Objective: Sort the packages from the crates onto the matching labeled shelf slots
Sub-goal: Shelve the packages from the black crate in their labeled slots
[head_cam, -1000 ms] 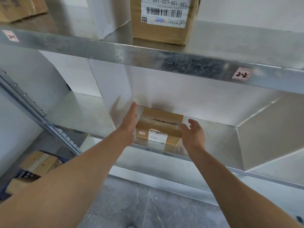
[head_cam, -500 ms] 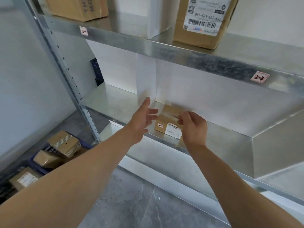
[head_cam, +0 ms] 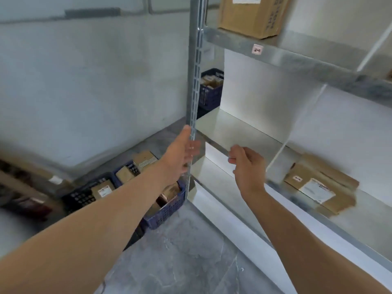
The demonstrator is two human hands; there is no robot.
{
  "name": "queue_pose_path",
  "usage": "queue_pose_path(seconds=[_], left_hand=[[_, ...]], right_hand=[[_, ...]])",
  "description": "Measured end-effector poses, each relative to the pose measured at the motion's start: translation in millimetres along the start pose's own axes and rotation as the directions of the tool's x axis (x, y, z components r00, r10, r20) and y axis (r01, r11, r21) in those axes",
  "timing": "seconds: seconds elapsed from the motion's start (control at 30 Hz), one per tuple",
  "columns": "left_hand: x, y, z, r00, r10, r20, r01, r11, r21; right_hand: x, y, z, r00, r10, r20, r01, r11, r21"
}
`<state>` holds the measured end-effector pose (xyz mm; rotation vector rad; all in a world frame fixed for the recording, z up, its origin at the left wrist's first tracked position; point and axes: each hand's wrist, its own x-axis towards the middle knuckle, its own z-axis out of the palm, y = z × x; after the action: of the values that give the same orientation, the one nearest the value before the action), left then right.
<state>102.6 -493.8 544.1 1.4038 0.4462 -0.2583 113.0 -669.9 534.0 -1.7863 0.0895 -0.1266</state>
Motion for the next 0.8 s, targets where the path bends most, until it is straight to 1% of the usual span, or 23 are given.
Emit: queue_pose_path(seconds=[0.07, 0.2, 0.37, 0.47, 0.53, 0.7, 0.8], left_hand=[[-6, 2, -45, 0.998, 0.007, -0.058, -0.007, 1.0, -0.009], [-17, 3, -138, 0.983, 0.015, -0.185, -0.024, 0.999, -0.044], [-32, 0, -221, 0.944, -0.002, -0.329, -0.029, 0.996, -0.086], [-35, -8, -263, 0.924, -0.026, -0.382, -0.024, 0.992, -0.127], [-34, -14, -287, 0.904, -0.049, -0.425, -0.02, 0.988, -0.156], [-24, -25, -338, 0.834, -0.115, -0.54, -0.002, 0.978, -0.211], [-16, -27, -364, 0.784, -0.158, -0.601, -0.016, 0.962, -0.274]], right_hand=[[-7, -8, 41, 0.999, -0.022, 0.046, 0.022, 1.0, 0.002], [-25, -25, 122, 0.982, -0.046, 0.182, 0.041, 0.999, 0.031], [-34, -31, 202, 0.945, -0.101, 0.312, 0.098, 0.995, 0.023], [-32, -33, 242, 0.915, -0.127, 0.382, 0.128, 0.991, 0.023], [-28, -33, 268, 0.897, -0.116, 0.427, 0.116, 0.993, 0.028], [-12, -35, 338, 0.819, -0.065, 0.571, 0.07, 0.997, 0.015], [-1, -41, 375, 0.779, -0.06, 0.624, 0.057, 0.998, 0.026]])
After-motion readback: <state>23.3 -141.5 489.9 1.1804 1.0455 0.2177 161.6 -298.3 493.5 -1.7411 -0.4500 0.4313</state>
